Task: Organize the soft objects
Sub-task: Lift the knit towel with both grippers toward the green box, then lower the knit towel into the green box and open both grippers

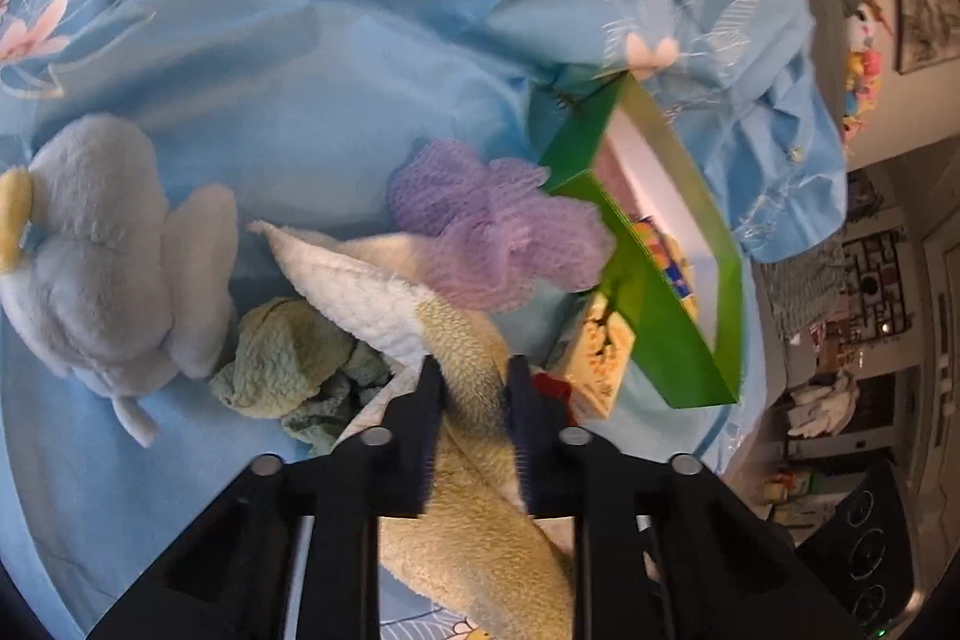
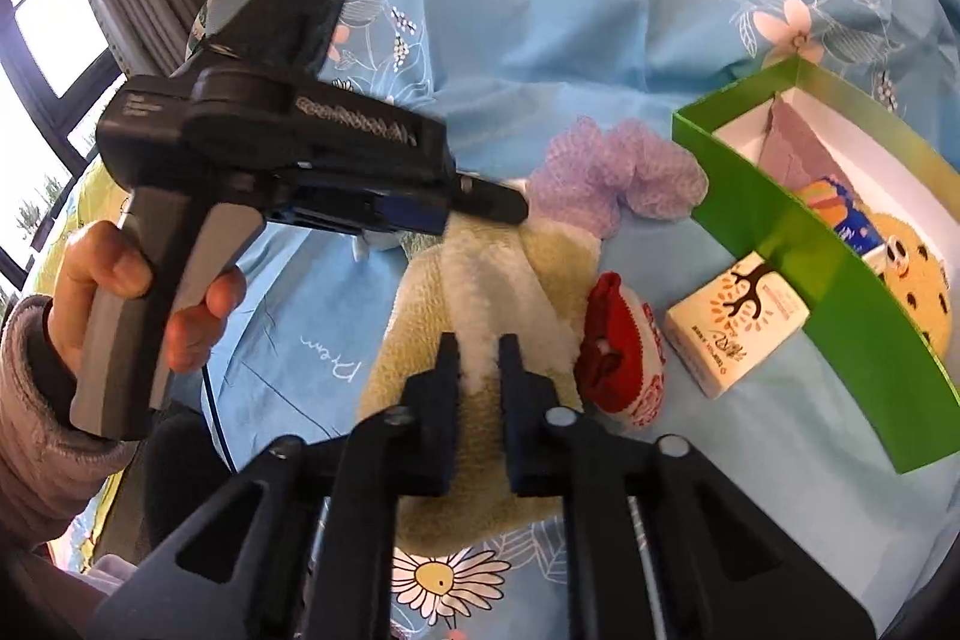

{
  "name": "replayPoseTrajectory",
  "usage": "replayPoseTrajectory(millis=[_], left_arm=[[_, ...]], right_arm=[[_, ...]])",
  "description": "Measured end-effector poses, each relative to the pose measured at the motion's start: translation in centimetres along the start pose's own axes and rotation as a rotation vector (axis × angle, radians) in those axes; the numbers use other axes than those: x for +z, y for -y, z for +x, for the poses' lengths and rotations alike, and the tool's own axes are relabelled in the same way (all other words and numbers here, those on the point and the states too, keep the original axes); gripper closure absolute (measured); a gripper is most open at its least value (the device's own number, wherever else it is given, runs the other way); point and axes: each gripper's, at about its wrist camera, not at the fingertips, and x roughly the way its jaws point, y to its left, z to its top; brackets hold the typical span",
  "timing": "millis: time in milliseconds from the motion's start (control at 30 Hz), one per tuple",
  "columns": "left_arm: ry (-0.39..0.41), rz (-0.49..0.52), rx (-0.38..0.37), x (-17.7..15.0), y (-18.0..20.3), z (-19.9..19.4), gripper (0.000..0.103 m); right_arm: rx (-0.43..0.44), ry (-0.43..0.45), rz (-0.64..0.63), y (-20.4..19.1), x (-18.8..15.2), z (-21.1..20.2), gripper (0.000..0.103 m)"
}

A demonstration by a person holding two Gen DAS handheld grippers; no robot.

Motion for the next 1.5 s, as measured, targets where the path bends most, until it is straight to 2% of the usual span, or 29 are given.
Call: replayPoseTrajectory(millis=[67, 300, 467, 667, 933, 1033, 1267, 1500], left_arm=[[0.021, -0.001, -0.061, -0.2, 0.2, -1.0, 0.093], [0.137, 0.064, -0.182, -0.4, 3.7, -6.6, 0.093], [0.221, 0.132, -0.213, -0.4, 7.2, -10.6, 0.093], [0.252, 0.189, -0.214, 0.0, 10.5, -12.1, 0.093], [0.221, 0.246, -0.212, 2.3, 16.0, -10.0, 0.093], [0.196, 0.256, -0.229, 3.5, 18.2, -8.6, 0.093], [0.166, 0.349, -0.213, 5.9, 24.6, -4.6, 0.093], [0.123, 0.367, -0.141, 8.1, 25.9, 1.7, 0.093]], right_arm=[[0.008, 0.021, -0.015, -0.3, 0.2, -0.5, 0.093], [0.02, 0.168, -0.078, -2.2, 2.5, -4.9, 0.093], [0.024, 0.262, -0.111, -3.1, 4.6, -8.2, 0.093], [0.009, 0.354, -0.121, -2.5, 5.8, -11.4, 0.093], [-0.047, 0.437, -0.122, -0.1, 7.5, -15.1, 0.093], [-0.09, 0.447, -0.103, 1.8, 7.9, -15.9, 0.093], [-0.23, 0.476, -0.065, 7.4, 9.3, -18.5, 0.093], [-0.289, 0.436, 0.021, 13.5, 9.1, -17.9, 0.093]])
